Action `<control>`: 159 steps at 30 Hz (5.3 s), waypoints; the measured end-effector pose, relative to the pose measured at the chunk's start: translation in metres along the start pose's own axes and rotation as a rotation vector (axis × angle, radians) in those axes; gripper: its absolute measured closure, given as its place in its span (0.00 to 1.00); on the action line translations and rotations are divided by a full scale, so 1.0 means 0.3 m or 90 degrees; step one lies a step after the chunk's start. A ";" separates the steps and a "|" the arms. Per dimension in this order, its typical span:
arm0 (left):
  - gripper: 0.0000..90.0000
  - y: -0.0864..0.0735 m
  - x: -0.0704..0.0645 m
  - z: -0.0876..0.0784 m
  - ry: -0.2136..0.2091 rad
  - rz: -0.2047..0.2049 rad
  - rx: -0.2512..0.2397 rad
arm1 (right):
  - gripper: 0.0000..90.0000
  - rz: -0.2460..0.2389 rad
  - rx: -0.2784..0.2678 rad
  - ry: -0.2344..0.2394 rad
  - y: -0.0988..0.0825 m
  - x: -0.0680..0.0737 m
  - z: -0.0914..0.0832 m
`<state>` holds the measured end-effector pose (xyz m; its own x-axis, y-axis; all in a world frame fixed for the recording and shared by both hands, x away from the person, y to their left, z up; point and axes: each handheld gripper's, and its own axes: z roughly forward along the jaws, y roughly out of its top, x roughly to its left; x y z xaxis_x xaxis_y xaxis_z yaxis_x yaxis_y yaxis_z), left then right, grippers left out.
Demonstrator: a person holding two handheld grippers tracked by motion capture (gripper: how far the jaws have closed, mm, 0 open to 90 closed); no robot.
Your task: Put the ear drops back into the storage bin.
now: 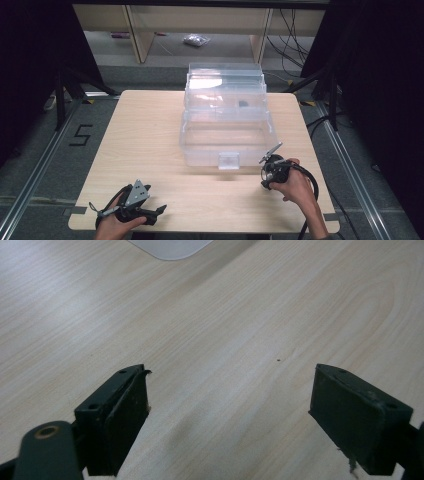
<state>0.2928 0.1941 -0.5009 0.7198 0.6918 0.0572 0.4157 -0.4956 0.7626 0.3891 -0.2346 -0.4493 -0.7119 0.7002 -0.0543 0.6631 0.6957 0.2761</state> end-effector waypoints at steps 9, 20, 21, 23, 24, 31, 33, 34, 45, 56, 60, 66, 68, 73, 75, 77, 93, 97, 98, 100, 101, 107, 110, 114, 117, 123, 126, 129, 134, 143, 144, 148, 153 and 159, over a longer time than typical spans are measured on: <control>0.17 0.000 0.000 0.000 0.000 0.003 0.001 | 0.67 -0.007 0.010 0.001 0.009 0.003 0.002; 0.17 0.000 0.003 0.000 0.008 0.006 0.006 | 0.67 -0.016 -0.018 0.005 0.018 -0.001 -0.056; 0.17 -0.001 0.003 0.000 0.008 0.006 0.006 | 0.67 -0.010 -0.015 0.008 0.022 0.002 -0.064; 0.17 -0.001 0.003 -0.001 0.008 0.007 0.007 | 0.67 -0.013 -0.016 0.010 0.026 0.001 -0.066; 0.17 -0.001 0.003 0.000 0.009 0.004 0.004 | 0.67 -0.006 -0.017 0.013 0.033 -0.002 -0.079; 0.17 -0.001 0.004 -0.001 0.008 0.008 0.007 | 0.67 -0.022 -0.015 0.012 0.061 -0.027 -0.125; 0.17 -0.002 0.002 0.001 0.006 0.003 0.004 | 0.67 -0.026 -0.016 0.011 0.070 -0.029 -0.145; 0.17 -0.001 0.002 0.001 0.006 0.003 0.003 | 0.67 -0.036 -0.018 0.006 0.075 -0.033 -0.155; 0.17 -0.001 -0.001 0.002 0.002 -0.009 -0.003 | 0.67 -0.044 -0.012 0.013 0.126 -0.043 -0.232; 0.17 -0.001 0.002 0.000 0.003 0.000 0.003 | 0.67 -0.062 -0.008 0.005 0.182 -0.067 -0.299; 0.17 -0.001 0.003 0.000 0.002 0.001 0.004 | 0.67 -0.059 -0.017 0.012 0.201 -0.083 -0.324; 0.17 -0.001 0.002 0.000 0.003 0.000 0.003 | 0.67 -0.051 -0.019 0.006 0.238 -0.104 -0.352; 0.17 -0.001 0.000 0.003 0.002 -0.003 -0.001 | 0.67 -0.048 -0.017 0.007 0.252 -0.109 -0.354; 0.17 -0.001 0.002 0.001 0.002 0.002 0.003 | 0.67 -0.048 -0.015 0.004 0.291 -0.129 -0.347; 0.17 -0.001 0.003 0.000 0.007 0.000 0.005 | 0.67 -0.041 -0.012 0.002 0.307 -0.135 -0.340; 0.17 0.000 0.004 0.000 0.007 0.007 0.007 | 0.67 -0.037 -0.012 0.008 0.320 -0.144 -0.327; 0.17 0.000 0.004 0.002 0.005 0.007 0.006 | 0.67 0.006 0.025 0.004 0.379 -0.226 -0.222; 0.17 0.000 0.004 0.001 0.005 0.007 0.006 | 0.67 0.006 0.037 -0.003 0.385 -0.237 -0.186; 0.17 0.000 0.004 0.002 0.004 0.007 0.006 | 0.67 0.011 0.040 -0.003 0.387 -0.236 -0.176; 0.17 0.000 0.004 0.002 0.004 0.004 0.005 | 0.67 0.015 0.048 -0.001 0.391 -0.237 -0.162; 0.17 0.000 0.004 0.002 0.004 0.005 0.005 | 0.67 0.012 0.050 -0.004 0.395 -0.240 -0.156; 0.17 0.000 0.004 0.002 0.004 0.006 0.006 | 0.67 0.024 0.063 0.005 0.412 -0.245 -0.126; 0.17 0.001 0.005 0.001 0.003 0.006 0.005 | 0.67 0.022 0.070 0.008 0.418 -0.252 -0.103; 0.17 0.001 0.005 0.001 0.003 0.006 0.006 | 0.67 0.051 0.094 0.011 0.428 -0.253 -0.082; 0.17 -0.001 0.003 0.002 0.001 0.003 0.005 | 0.67 0.058 0.100 0.019 0.428 -0.257 -0.060; 0.17 0.000 0.003 0.003 0.000 0.002 0.004 | 0.67 0.049 0.099 0.026 0.422 -0.269 -0.019; 0.17 0.000 0.003 0.003 0.003 0.004 0.005 | 0.67 0.066 0.108 0.025 0.422 -0.262 -0.014; 0.17 0.000 0.003 0.002 0.002 0.005 0.005 | 0.67 0.053 0.108 0.029 0.421 -0.267 0.006; 0.17 0.001 0.005 0.001 0.003 0.007 0.006 | 0.67 0.069 0.119 0.032 0.423 -0.261 0.029; 0.17 0.001 0.005 0.000 0.002 0.008 0.007 | 0.67 0.063 0.136 0.032 0.427 -0.262 0.047; 0.17 0.001 0.005 0.000 0.003 0.008 0.007 | 0.67 0.057 0.137 0.026 0.423 -0.268 0.053; 0.17 0.001 0.005 0.000 0.003 0.007 0.006 | 0.67 0.063 0.137 0.027 0.415 -0.270 0.061; 0.17 0.001 0.005 0.001 0.003 0.007 0.006 | 0.67 0.082 0.142 0.033 0.409 -0.264 0.070; 0.17 0.001 0.005 0.001 0.004 0.007 0.006 | 0.67 0.064 0.139 0.030 0.399 -0.278 0.077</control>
<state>0.2941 0.1948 -0.5008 0.7209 0.6896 0.0687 0.4132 -0.5073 0.7562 0.5333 -0.2059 -0.4339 -0.6461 0.7632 0.0098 0.7621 0.6443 0.0633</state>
